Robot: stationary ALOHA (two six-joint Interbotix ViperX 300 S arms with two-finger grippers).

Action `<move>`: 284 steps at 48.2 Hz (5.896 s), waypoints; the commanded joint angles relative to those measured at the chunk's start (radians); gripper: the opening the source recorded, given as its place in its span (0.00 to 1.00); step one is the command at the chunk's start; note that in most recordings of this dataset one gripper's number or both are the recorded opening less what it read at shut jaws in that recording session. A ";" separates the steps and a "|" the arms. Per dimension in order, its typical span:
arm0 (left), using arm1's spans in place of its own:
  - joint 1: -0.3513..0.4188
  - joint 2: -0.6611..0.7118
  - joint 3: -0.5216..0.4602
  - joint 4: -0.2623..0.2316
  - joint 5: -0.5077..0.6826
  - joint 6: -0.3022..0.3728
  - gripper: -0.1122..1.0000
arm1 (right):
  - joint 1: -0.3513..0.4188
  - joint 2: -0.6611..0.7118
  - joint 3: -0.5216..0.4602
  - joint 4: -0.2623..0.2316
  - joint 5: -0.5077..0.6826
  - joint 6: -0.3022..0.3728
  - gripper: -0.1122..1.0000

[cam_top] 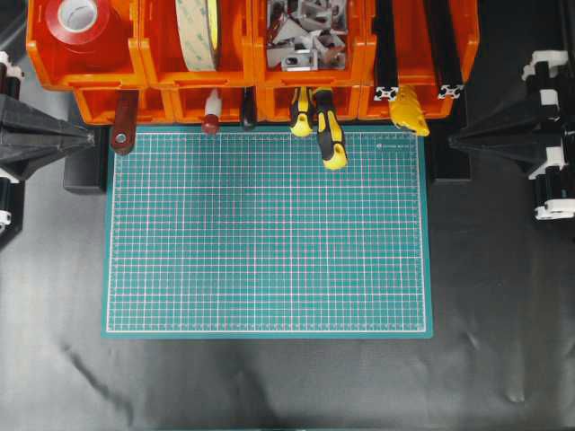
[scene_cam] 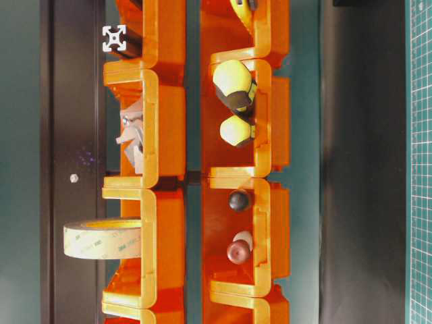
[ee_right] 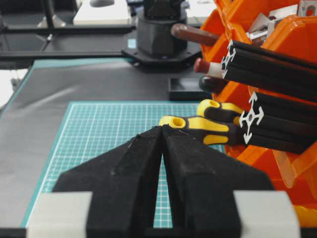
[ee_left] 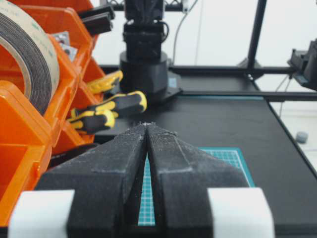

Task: Pick cutter from container rack with right arm.
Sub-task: 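Move the right gripper up toward the yellow cutter in the rack, then close the right gripper on the yellow cutter's handle in the rack, then pull the yellow cutter out of the rack and lower it onto the mat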

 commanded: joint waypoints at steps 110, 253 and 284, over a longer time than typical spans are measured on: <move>-0.011 -0.124 -0.198 0.035 0.486 -0.179 0.10 | 0.534 0.604 -0.342 -1.092 1.269 0.676 0.73; -0.025 -0.196 -0.198 0.035 0.518 -0.230 0.10 | 0.808 0.772 -0.750 -1.221 1.473 0.778 0.35; -0.029 -0.199 -0.198 0.035 0.505 -0.281 0.10 | 0.669 1.094 -0.792 -1.241 0.954 0.753 0.35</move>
